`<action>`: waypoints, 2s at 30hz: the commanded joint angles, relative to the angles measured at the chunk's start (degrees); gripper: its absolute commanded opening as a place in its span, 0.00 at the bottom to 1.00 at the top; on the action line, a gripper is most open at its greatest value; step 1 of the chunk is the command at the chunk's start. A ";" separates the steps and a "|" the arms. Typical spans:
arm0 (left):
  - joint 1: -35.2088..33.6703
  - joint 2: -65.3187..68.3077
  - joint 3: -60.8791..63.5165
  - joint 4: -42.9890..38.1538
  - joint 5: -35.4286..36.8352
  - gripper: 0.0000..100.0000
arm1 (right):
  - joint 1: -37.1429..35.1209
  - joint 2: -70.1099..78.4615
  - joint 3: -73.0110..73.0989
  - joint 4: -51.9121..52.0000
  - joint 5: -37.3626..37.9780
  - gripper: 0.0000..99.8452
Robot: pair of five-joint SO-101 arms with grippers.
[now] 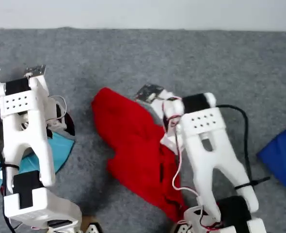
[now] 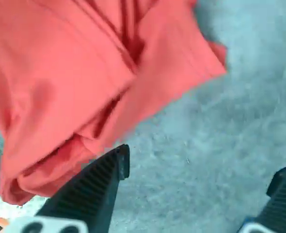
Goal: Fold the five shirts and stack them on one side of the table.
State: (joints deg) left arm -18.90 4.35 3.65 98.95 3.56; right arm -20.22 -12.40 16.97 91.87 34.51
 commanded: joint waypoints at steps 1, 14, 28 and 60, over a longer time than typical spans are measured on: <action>-0.18 -2.37 -0.04 1.67 -0.62 0.22 | -4.26 0.31 -2.55 0.66 -0.53 0.44; -0.18 -2.37 -0.04 1.58 -0.79 0.22 | -6.37 8.22 -1.85 -7.08 -0.53 0.44; -0.18 -2.37 -0.04 1.58 -0.79 0.22 | -6.37 13.67 -1.76 -11.21 -0.35 0.09; -0.18 -2.37 -0.04 1.58 -0.79 0.22 | 5.14 14.46 -16.97 -12.09 0.09 0.01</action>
State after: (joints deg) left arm -18.90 4.35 3.65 98.95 3.56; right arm -16.00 2.37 4.92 80.18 34.51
